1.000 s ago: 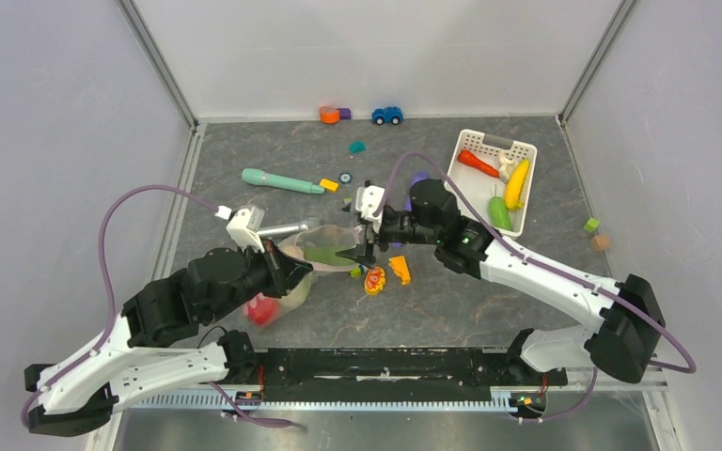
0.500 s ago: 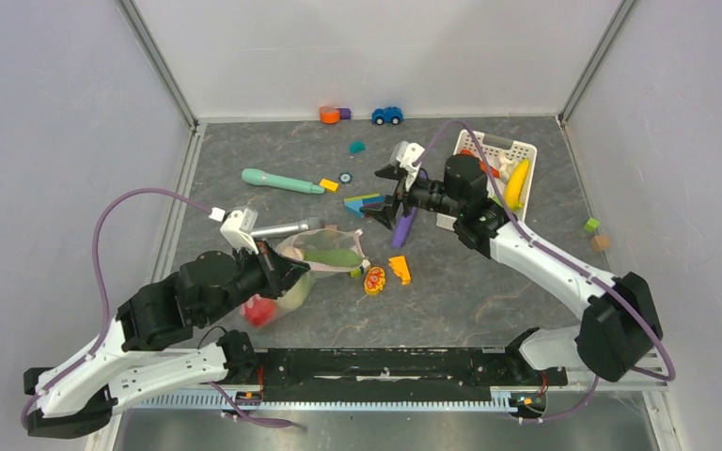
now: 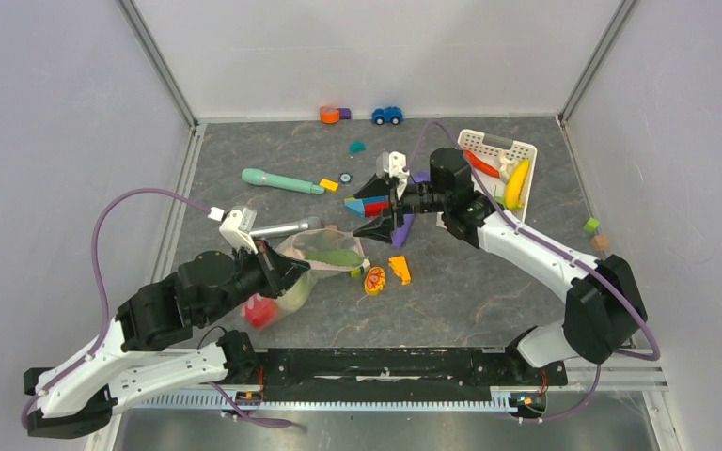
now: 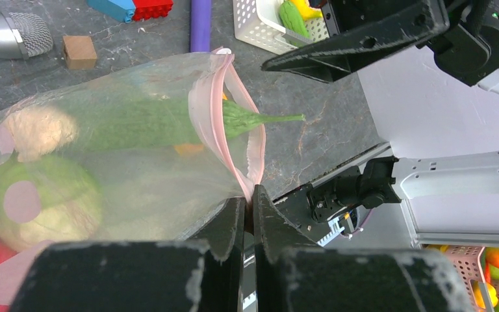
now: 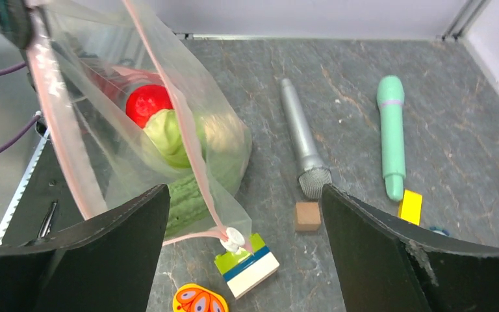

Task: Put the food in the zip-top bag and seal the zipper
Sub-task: Adjust the zipper food storage bag at the center of the board.

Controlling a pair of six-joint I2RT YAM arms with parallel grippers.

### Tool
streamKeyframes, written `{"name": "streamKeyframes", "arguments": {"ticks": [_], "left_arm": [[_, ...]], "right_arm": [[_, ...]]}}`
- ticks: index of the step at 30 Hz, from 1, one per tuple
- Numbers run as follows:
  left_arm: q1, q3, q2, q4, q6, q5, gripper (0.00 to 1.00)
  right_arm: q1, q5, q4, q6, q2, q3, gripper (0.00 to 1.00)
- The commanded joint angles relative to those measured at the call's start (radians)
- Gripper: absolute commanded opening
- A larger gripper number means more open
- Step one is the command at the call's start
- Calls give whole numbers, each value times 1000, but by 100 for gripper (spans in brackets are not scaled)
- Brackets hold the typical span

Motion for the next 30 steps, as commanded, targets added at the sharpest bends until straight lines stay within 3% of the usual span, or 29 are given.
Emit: {"name": "streamKeyframes", "arguments": {"ticks": [1,4,8,13,16,20,22,26,30], "left_arm": [[-2,10,-4,73,27,-30,3],[-2,9,0,83,29,-28,3],[-2,9,-2,85,27,-38,3],[-2,13,-26,84,23,-102,2],[-2,21,-51,64,11,-182,2],[-1,29,-92,8,-26,-310,2],[-2,25,-112,-23,-55,-364,2],[-2,19,-142,-24,-63,-393,2],[-1,32,-127,-10,-29,-396,3]], "right_arm": [[32,-46,148,10,-44,-52,92],[71,-9,106,-3,42,5,91],[92,14,-133,-97,157,163,84],[96,231,-233,-214,155,186,69],[90,330,-310,-277,140,206,44],[79,436,-363,-311,129,225,24],[75,477,-371,-299,124,236,3],[71,483,-381,-264,84,261,0],[81,485,-572,-253,108,513,0]]}}
